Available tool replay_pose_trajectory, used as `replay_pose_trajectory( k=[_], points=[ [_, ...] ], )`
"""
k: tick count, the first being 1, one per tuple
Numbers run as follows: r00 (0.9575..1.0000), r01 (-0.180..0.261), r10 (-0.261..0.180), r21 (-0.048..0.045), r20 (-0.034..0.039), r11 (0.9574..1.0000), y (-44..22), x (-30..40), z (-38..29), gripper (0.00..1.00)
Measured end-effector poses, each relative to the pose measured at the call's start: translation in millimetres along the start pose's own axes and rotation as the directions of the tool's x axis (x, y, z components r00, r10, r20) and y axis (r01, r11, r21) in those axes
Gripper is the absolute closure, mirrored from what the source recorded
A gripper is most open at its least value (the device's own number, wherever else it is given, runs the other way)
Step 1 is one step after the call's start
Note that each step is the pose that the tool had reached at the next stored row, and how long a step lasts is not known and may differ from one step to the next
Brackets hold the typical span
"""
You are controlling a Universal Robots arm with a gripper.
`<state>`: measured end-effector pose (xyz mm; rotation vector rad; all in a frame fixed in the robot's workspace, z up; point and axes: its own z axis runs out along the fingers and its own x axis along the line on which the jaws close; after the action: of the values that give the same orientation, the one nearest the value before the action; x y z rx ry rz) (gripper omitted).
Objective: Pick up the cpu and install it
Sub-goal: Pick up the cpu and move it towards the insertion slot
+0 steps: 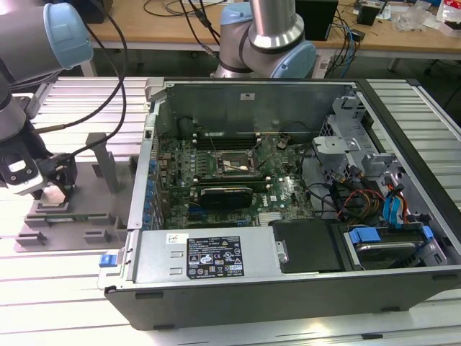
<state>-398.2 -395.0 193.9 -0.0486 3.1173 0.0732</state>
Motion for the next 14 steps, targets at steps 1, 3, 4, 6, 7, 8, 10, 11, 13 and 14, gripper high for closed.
replay_pose_trajectory(
  k=[1, 3, 4, 6, 7, 8, 10, 11, 13, 14],
  points=[
    [1.0, 0.0, 0.0, -0.0001, 0.0003, 1.0, 0.0, -0.3, 0.1, 0.38],
    [1.0, 0.0, 0.0, 0.0002, -0.0002, 1.0, -0.1, -0.4, -0.1, 0.38],
    [1.0, 0.0, 0.0, 0.0001, -0.0001, 1.0, -0.1, -0.6, 0.0, 0.38],
    [1.0, 0.0, 0.0, 0.0002, -0.0002, 1.0, -0.1, -1.2, 0.0, 0.38],
    [1.0, 0.0, 0.0, 0.0002, -0.0003, 1.0, -0.2, -1.7, 0.0, 0.38],
    [1.0, 0.0, 0.0, 0.0002, -0.0001, 1.0, -0.2, -1.7, 0.0, 0.38],
    [1.0, 0.0, 0.0, 0.0003, -0.0002, 1.0, -0.1, -1.7, 0.0, 0.38],
    [1.0, 0.0, 0.0, 0.0001, -0.0001, 1.0, -0.2, -1.6, 0.3, 0.38],
    [1.0, 0.0, 0.0, 0.0001, -0.0002, 1.0, -0.1, -0.7, 0.6, 0.38],
    [1.0, 0.0, 0.0, 0.0002, -0.0001, 1.0, -0.1, -0.1, 1.0, 0.38]
  ],
)
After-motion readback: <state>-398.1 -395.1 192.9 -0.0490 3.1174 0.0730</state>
